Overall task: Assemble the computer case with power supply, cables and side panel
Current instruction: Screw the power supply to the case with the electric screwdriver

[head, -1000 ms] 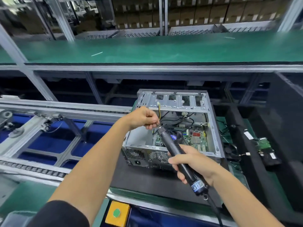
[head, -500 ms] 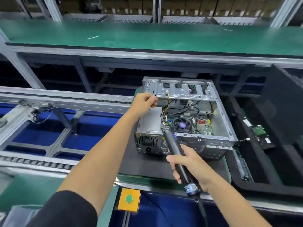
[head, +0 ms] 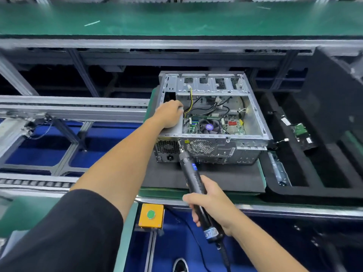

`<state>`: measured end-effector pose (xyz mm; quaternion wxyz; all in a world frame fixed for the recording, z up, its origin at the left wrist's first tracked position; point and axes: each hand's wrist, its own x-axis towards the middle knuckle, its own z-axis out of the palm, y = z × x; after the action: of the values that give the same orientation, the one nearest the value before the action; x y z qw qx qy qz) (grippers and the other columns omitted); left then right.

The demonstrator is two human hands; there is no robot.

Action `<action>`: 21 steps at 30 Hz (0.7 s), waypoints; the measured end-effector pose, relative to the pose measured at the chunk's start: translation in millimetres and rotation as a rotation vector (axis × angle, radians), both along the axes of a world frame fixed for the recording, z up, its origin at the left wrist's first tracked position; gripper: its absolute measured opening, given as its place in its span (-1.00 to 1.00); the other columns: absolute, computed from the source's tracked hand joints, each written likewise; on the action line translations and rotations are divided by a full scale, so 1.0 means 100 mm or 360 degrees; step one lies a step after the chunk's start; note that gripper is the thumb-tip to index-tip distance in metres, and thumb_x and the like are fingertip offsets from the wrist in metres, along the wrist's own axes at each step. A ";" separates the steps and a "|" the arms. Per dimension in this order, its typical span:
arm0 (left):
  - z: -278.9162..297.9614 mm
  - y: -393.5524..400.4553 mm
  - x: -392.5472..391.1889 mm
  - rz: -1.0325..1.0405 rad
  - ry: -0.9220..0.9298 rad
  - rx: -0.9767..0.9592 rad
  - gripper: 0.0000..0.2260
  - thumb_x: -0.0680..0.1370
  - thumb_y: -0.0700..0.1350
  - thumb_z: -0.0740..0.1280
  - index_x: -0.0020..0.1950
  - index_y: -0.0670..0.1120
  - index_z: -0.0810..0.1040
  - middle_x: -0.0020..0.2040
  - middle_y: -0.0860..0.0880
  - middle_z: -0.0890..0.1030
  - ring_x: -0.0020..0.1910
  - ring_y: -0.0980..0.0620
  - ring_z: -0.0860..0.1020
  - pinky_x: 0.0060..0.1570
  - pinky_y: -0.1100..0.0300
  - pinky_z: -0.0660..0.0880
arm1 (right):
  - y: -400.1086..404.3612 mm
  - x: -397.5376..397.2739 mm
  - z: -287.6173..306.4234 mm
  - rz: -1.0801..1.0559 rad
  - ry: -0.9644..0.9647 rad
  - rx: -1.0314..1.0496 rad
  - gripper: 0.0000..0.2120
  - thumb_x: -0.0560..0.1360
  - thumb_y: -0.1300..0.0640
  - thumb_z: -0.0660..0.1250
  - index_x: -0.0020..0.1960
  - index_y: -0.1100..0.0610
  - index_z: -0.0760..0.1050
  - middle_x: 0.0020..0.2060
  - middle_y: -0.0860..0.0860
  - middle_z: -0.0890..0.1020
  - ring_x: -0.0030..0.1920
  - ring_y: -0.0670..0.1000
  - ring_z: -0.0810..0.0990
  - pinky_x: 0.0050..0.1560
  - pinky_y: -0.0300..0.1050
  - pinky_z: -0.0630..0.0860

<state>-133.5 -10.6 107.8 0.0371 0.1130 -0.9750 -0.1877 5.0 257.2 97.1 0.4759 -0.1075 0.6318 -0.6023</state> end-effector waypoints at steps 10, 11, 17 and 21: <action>-0.04 0.02 0.00 -0.0006 0.0035 -0.0087 -0.71 0.66 -0.08 0.05 0.20 -0.16 0.50 0.16 -0.15 0.53 0.09 -0.18 0.47 0.08 -0.02 0.37 | -0.11 0.10 -0.10 -0.0091 -0.0022 0.0030 -0.71 0.41 0.20 0.42 0.04 0.12 0.35 -0.37 0.06 0.50 -0.48 0.07 0.48 -0.45 -0.11 0.48; -0.04 0.02 0.00 -0.0003 0.0035 -0.0082 -0.70 0.66 -0.08 0.05 0.22 -0.16 0.49 0.17 -0.16 0.53 0.11 -0.18 0.46 0.08 -0.01 0.37 | -0.12 0.11 -0.10 -0.0093 -0.0013 0.0025 -0.71 0.42 0.21 0.41 0.04 0.12 0.35 -0.37 0.07 0.50 -0.48 0.06 0.48 -0.45 -0.11 0.48; -0.04 0.01 -0.02 0.0012 0.0028 -0.0096 -0.69 0.66 -0.06 0.05 0.26 -0.15 0.48 0.21 -0.16 0.52 0.14 -0.18 0.47 0.10 0.00 0.37 | -0.17 0.16 -0.11 -0.0133 -0.0017 0.0007 -0.76 0.47 0.26 0.40 0.00 0.09 0.35 -0.35 0.08 0.49 -0.50 0.04 0.48 -0.46 -0.13 0.48; -0.06 0.02 -0.01 0.0017 0.0022 -0.0097 -0.68 0.66 -0.05 0.05 0.28 -0.16 0.47 0.22 -0.15 0.52 0.15 -0.16 0.48 0.10 0.01 0.38 | -0.18 0.20 -0.12 -0.0177 -0.0038 -0.0010 -0.76 0.48 0.27 0.39 0.00 0.11 0.34 -0.36 0.06 0.49 -0.50 0.04 0.48 -0.47 -0.14 0.48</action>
<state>-134.4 -8.6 102.2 0.0484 0.1158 -0.9794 -0.1584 24.6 239.7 84.6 0.4489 -0.0664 0.6292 -0.6310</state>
